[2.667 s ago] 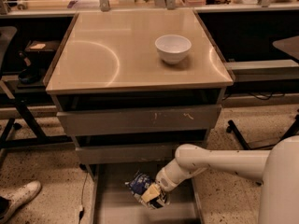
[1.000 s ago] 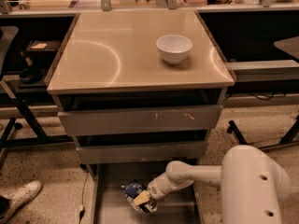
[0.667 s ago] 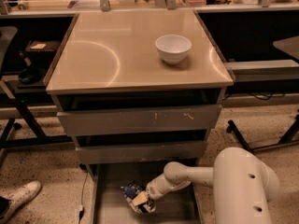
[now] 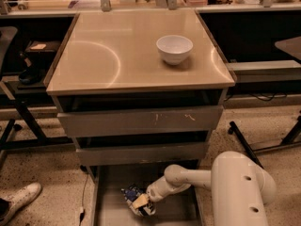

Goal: Place blue chip bag into bottom drawer

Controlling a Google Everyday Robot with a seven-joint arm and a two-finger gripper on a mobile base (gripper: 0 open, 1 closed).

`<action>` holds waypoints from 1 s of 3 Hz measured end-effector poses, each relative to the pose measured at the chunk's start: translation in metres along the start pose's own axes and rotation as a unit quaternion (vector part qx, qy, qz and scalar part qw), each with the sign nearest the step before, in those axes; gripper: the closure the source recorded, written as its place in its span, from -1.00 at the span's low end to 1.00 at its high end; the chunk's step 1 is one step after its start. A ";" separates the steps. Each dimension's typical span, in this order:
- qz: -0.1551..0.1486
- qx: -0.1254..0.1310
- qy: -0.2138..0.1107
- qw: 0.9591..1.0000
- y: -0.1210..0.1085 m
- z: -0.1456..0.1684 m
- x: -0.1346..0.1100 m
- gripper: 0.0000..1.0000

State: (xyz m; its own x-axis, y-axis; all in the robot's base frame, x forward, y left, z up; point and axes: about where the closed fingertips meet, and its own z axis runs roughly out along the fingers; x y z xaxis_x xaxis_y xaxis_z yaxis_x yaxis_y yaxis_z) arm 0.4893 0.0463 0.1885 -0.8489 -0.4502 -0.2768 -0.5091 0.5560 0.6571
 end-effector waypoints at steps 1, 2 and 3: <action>0.000 0.000 0.000 1.000 0.000 0.000 0.000 0.18; 0.000 0.000 0.000 1.000 0.000 0.000 0.000 -0.28; 0.000 0.000 0.000 1.000 0.000 0.000 0.000 -0.76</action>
Offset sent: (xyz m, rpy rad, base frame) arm 0.0000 0.0000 0.0000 0.0000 0.0000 0.0000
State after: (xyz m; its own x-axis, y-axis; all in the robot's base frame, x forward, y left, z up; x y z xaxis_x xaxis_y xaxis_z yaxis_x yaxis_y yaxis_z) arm 0.4892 0.0463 0.1885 -0.8489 -0.4503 -0.2767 -0.5090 0.5559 0.6572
